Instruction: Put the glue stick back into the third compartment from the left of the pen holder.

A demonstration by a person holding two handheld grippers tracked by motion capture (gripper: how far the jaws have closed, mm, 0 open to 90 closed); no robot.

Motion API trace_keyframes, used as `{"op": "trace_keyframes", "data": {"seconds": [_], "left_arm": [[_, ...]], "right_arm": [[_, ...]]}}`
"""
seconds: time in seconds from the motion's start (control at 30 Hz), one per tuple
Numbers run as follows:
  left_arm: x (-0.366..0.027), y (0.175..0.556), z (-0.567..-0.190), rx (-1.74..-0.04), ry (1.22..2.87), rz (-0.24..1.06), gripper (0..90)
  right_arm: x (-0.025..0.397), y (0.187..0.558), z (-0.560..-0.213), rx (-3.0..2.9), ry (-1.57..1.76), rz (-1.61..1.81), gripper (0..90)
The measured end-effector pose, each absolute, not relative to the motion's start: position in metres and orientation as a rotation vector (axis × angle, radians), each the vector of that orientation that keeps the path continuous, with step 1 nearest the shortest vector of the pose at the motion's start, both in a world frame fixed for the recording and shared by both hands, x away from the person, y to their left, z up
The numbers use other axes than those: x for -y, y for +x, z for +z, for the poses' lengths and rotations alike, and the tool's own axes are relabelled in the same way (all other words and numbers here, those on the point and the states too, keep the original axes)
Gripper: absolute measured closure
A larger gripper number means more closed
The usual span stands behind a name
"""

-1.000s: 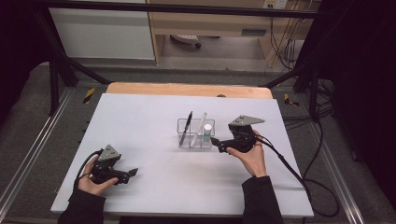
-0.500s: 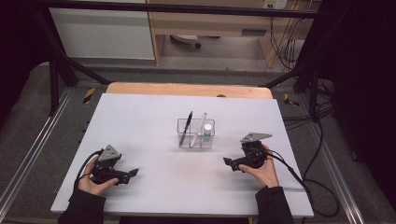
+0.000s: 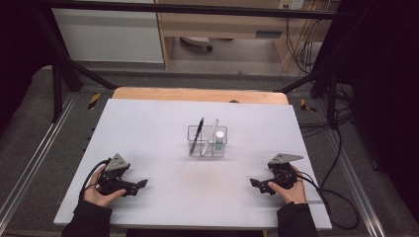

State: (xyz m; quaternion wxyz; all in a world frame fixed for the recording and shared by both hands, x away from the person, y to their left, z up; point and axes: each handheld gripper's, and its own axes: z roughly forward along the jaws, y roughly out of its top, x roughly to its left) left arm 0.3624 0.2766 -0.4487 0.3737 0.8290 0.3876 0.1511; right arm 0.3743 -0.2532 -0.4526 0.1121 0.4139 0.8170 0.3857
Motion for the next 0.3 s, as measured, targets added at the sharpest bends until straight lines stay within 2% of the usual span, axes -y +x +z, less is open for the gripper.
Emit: {"op": "trace_keyframes", "data": {"seconds": [0.3], "left_arm": [[-0.2758,0.3626,-0.4494,-0.990,2.126,0.381,5.5]], "right_arm": [[0.2607,0.3704,-0.4556,-2.396,1.221,1.140,0.6]]}}
